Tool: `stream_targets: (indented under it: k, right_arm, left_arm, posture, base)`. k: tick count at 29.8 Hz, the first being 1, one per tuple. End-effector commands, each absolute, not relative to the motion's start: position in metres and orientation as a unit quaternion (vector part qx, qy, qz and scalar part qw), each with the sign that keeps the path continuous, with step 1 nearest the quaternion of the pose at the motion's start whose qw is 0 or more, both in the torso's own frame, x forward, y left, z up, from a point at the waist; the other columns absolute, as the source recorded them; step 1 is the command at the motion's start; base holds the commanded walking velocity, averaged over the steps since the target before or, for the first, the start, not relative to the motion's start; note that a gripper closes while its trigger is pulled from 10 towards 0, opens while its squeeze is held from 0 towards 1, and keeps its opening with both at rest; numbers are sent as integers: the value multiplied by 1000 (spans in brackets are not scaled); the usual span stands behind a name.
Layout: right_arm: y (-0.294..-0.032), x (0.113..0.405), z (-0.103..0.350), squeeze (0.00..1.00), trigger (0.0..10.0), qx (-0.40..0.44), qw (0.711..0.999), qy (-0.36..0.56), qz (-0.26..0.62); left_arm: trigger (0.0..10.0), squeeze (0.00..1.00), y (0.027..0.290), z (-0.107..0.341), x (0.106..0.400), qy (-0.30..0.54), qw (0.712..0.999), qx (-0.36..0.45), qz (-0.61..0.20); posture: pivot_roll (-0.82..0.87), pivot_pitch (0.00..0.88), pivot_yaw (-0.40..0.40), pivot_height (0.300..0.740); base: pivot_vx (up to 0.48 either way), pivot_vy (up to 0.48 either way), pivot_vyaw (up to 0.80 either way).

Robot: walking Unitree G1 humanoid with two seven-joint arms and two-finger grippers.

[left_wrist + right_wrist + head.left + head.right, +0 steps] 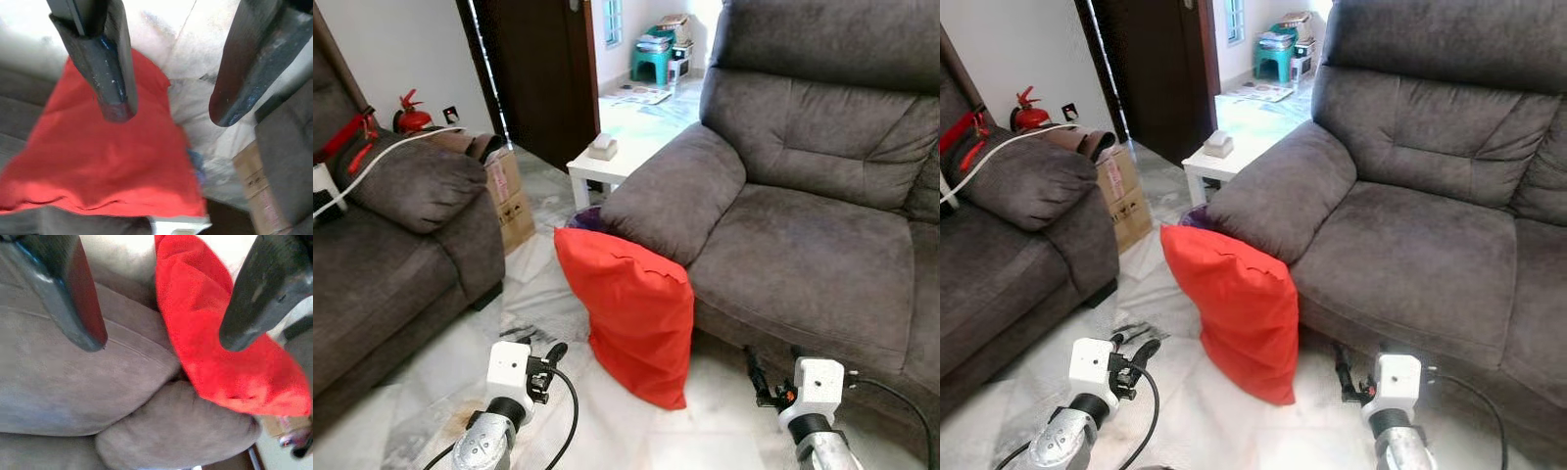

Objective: Move the pillow to the sofa from floor

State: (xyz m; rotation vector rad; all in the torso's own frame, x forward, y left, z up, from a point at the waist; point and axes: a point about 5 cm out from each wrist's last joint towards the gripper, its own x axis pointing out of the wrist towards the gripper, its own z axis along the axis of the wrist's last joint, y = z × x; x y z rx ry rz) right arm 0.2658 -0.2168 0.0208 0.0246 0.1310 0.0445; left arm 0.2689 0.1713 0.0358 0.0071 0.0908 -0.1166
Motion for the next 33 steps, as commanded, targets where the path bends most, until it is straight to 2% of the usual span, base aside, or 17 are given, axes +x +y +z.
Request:
stream_targets:
  k: [1,8,16,24,33]
  right_arm:
    - [-204,270,22,0,10000,11,997,60,44]
    - [-207,270,22,0,10000,14,997,62,35]
    - [-221,273,28,0,10000,20,998,51,5]
    - [-232,285,49,0,10000,57,998,-6,-40]
    - [-241,289,56,0,10000,97,992,-28,-80]
  left_arm:
    - [10000,0,183,34,266,52,998,14,-43]
    - [10000,0,183,34,265,52,998,14,-41]
    - [10000,0,185,34,265,51,998,15,-40]
    - [10000,0,184,35,265,50,998,15,-43]
    - [10000,0,183,35,265,49,998,13,-42]
  posture:
    - [0,37,43,616]
    - [0,37,43,616]
    - [2,37,44,616]
    - [1,38,47,616]
    - [4,37,44,616]
  base:
    - [255,0,800]
    - [252,0,800]
    - [253,0,0]
    - [253,0,0]
    - [272,0,0]
